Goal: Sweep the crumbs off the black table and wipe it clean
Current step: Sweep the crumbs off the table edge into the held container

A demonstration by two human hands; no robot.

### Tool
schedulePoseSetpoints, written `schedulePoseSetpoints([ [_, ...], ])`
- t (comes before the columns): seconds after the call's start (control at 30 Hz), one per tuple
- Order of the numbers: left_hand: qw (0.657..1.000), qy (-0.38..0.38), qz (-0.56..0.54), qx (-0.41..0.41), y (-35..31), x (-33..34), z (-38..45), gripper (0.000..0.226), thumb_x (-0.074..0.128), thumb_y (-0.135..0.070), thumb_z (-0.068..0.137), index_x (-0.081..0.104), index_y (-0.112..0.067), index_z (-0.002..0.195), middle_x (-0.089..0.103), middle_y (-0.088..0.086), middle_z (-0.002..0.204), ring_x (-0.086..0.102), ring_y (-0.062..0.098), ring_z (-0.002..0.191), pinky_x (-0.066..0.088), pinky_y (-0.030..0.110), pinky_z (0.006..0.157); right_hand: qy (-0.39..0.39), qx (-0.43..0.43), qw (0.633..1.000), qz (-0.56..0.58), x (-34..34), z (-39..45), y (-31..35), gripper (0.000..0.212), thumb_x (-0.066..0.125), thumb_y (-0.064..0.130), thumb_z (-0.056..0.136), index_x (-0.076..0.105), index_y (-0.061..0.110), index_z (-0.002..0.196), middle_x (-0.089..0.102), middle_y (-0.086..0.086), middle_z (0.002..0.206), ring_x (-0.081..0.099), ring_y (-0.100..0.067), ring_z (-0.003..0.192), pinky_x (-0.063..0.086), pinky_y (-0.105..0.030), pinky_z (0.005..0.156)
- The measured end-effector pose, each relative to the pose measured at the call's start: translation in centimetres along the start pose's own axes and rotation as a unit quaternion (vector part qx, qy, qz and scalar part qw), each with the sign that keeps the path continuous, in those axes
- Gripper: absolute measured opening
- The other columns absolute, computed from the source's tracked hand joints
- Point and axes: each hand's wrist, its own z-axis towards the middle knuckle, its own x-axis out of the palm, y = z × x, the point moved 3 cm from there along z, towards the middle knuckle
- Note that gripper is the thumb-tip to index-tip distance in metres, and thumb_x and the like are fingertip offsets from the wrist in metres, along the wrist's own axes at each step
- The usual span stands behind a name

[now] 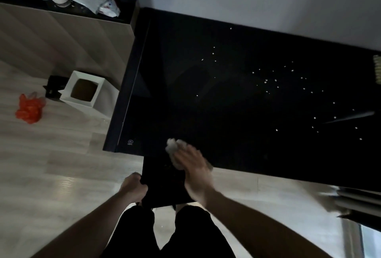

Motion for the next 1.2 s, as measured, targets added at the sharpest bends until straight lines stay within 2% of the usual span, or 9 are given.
schedulePoseSetpoints([
  [0.1, 1.0, -0.002, 0.01, 0.002, -0.5, 0.0, -0.8, 0.008, 0.054, -0.013, 0.071, 0.06, -0.011, 0.066, 0.067, 0.007, 0.065, 0.077, 0.033, 0.073, 0.063, 0.041, 0.064, 0.041, -0.056, 0.992, 0.105, -0.6, -2.1, 4.2, 0.069, 0.048, 0.014, 0.105, 0.029, 0.065, 0.149, 0.026, 0.041, 0.16, 0.023, 0.01, 0.153, 0.026, -0.03, 0.128],
  [0.23, 1.0, -0.005, 0.021, 0.006, -0.8, 0.1, -1.2, 0.014, 0.057, -0.011, 0.078, 0.063, -0.009, 0.065, 0.069, 0.007, 0.065, 0.077, 0.032, 0.071, 0.06, 0.036, 0.061, -0.044, 0.067, 0.966, 0.245, -4.1, -1.7, 1.9, 0.057, 0.044, -0.008, 0.105, 0.056, 0.026, 0.149, 0.048, 0.004, 0.161, 0.046, -0.017, 0.149, 0.033, -0.04, 0.126],
  [0.3, 1.0, -0.006, 0.023, 0.014, -1.0, 0.2, -1.2, 0.016, 0.058, -0.01, 0.08, 0.066, -0.008, 0.066, 0.071, 0.009, 0.066, 0.077, 0.032, 0.071, 0.063, 0.04, 0.064, -0.129, 0.086, 0.962, 0.226, -7.7, -1.2, -0.6, 0.068, 0.039, -0.023, 0.099, 0.049, 0.015, 0.154, 0.048, -0.001, 0.161, 0.046, -0.022, 0.149, 0.034, -0.047, 0.125],
  [0.4, 0.999, -0.004, 0.029, 0.013, -1.2, 0.4, -1.3, 0.018, 0.056, -0.007, 0.08, 0.065, -0.008, 0.065, 0.071, 0.012, 0.066, 0.077, 0.034, 0.071, 0.063, 0.04, 0.064, -0.249, 0.137, 0.944, 0.168, -14.4, -1.0, -6.1, 0.08, 0.037, -0.033, 0.087, 0.048, 0.009, 0.154, 0.047, 0.005, 0.159, 0.044, 0.001, 0.146, 0.037, -0.021, 0.12],
  [0.5, 0.999, 0.002, 0.03, 0.017, -1.3, 0.6, -1.1, 0.018, 0.055, -0.008, 0.077, 0.063, -0.01, 0.06, 0.069, 0.008, 0.061, 0.076, 0.032, 0.066, 0.059, 0.036, 0.059, -0.309, 0.228, 0.92, 0.075, -20.1, -0.8, -12.3, 0.082, 0.044, -0.016, 0.089, 0.049, 0.033, 0.154, 0.04, 0.013, 0.165, 0.043, -0.008, 0.149, 0.045, -0.035, 0.117],
  [0.7, 0.999, -0.001, 0.031, 0.034, -1.2, 0.8, -0.9, 0.018, 0.056, -0.007, 0.077, 0.063, -0.011, 0.06, 0.075, 0.015, 0.067, 0.077, 0.033, 0.068, 0.067, 0.044, 0.064, -0.208, 0.352, 0.912, -0.029, -21.5, 0.5, -19.1, 0.069, 0.046, 0.007, 0.095, 0.042, 0.042, 0.154, 0.036, 0.003, 0.167, 0.048, -0.033, 0.144, 0.052, -0.052, 0.104],
  [0.9, 0.999, 0.003, 0.02, 0.031, -0.7, 0.9, -1.2, 0.014, 0.057, -0.017, 0.073, 0.069, -0.01, 0.072, 0.076, 0.01, 0.073, 0.078, 0.031, 0.073, 0.067, 0.045, 0.071, -0.199, 0.22, 0.954, -0.048, -14.1, 1.2, -13.6, 0.077, 0.051, -0.011, 0.085, 0.05, 0.026, 0.153, 0.042, 0.001, 0.164, 0.033, -0.035, 0.154, 0.037, -0.067, 0.115],
  [1.1, 1.0, -0.02, 0.011, 0.02, -0.8, 0.6, -2.6, 0.017, 0.057, -0.01, 0.08, 0.054, -0.02, 0.066, 0.062, 0.002, 0.065, 0.067, 0.027, 0.064, 0.052, 0.029, 0.057, -0.056, 0.088, 0.995, -0.003, -2.6, -1.6, -3.5, 0.091, 0.049, -0.019, 0.078, 0.054, 0.038, 0.149, 0.044, 0.023, 0.16, 0.019, -0.009, 0.16, 0.021, -0.06, 0.127],
  [1.2, 1.0, -0.021, 0.002, 0.012, -0.3, 0.2, -2.7, 0.018, 0.053, -0.006, 0.078, 0.053, -0.019, 0.065, 0.061, 0.002, 0.063, 0.072, 0.031, 0.067, 0.058, 0.033, 0.058, 0.04, 0.032, 0.994, 0.097, 1.5, -3.5, 1.8, 0.076, 0.048, -0.007, 0.091, 0.052, 0.041, 0.149, 0.039, 0.027, 0.16, 0.021, -0.001, 0.157, 0.026, -0.04, 0.129],
])
